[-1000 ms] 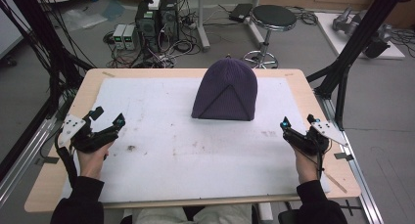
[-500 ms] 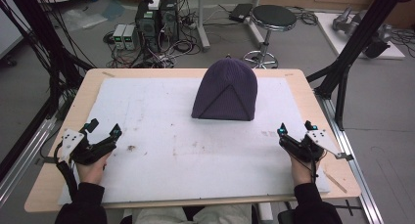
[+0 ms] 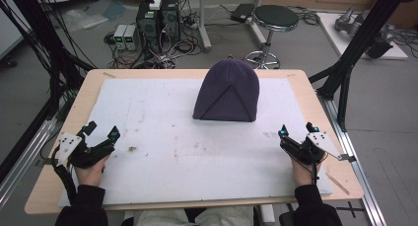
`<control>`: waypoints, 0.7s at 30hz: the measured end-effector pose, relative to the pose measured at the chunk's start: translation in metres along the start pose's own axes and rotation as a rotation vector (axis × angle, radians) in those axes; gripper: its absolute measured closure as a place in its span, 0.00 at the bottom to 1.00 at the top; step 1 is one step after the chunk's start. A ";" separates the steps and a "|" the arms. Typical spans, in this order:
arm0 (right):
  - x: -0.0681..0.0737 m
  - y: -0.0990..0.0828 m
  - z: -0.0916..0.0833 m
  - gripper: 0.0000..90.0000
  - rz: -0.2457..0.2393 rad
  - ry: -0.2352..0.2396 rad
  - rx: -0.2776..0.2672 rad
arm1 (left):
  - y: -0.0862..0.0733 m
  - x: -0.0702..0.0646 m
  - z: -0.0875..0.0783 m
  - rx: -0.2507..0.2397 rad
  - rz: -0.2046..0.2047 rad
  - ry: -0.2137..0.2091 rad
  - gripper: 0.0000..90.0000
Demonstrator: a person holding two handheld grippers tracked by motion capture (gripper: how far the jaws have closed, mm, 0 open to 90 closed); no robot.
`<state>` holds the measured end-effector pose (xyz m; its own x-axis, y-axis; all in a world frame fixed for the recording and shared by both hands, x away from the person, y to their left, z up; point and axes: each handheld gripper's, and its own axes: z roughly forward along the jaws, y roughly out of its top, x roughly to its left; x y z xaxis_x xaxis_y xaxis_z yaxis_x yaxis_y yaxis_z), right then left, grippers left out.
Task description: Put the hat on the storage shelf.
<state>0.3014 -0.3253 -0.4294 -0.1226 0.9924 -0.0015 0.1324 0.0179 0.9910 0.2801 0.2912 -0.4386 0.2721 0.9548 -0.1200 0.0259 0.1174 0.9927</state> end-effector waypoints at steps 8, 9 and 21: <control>0.002 0.000 -0.001 0.13 0.002 0.012 0.002 | -0.002 -0.002 0.001 0.005 0.008 -0.010 0.19; 0.001 0.000 -0.002 0.13 0.004 0.013 -0.001 | -0.002 -0.002 0.001 0.005 0.007 -0.010 0.19; 0.001 -0.001 -0.002 0.13 0.013 0.017 0.006 | -0.002 0.000 0.000 0.000 0.005 -0.005 0.20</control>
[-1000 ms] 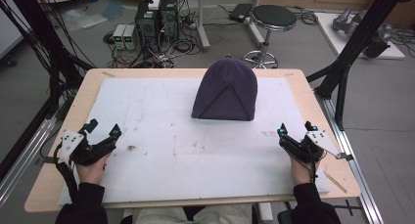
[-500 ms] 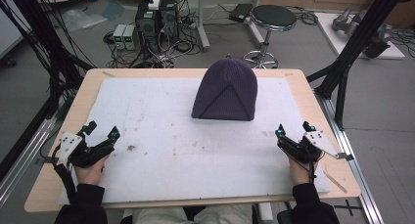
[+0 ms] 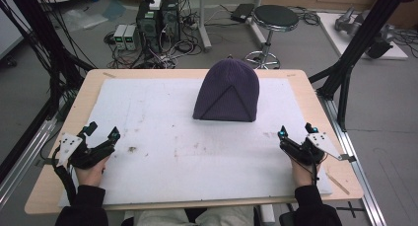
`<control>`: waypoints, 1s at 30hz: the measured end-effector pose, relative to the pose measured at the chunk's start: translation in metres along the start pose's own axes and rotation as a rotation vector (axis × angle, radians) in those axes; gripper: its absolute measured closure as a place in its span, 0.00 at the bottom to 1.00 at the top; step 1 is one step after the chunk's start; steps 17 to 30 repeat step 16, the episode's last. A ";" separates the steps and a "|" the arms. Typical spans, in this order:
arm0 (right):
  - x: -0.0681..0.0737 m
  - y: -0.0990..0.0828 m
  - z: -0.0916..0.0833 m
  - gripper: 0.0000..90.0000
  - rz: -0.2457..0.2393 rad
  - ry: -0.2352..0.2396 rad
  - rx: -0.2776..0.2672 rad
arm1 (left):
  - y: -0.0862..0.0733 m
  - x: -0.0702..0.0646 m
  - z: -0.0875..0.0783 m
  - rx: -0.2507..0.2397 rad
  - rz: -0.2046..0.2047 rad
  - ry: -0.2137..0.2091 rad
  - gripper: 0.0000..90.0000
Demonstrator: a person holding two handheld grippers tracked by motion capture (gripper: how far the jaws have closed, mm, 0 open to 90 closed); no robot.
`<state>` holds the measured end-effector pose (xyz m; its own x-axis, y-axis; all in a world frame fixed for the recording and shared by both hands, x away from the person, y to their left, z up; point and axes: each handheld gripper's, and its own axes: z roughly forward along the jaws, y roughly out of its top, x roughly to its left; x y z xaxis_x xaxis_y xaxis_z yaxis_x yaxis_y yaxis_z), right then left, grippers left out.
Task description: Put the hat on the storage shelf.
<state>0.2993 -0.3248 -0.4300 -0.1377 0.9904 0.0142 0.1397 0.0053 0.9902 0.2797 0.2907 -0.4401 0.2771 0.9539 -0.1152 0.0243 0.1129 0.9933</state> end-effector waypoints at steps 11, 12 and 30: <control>-0.001 -0.001 0.000 0.13 -0.003 0.010 0.012 | -0.001 -0.001 0.001 0.001 -0.001 -0.027 0.20; -0.002 -0.001 0.000 0.13 -0.005 0.007 0.011 | -0.001 -0.001 0.001 -0.003 0.002 -0.029 0.20; -0.002 -0.002 0.001 0.13 0.000 0.009 0.012 | -0.001 -0.001 0.002 -0.001 0.006 -0.033 0.20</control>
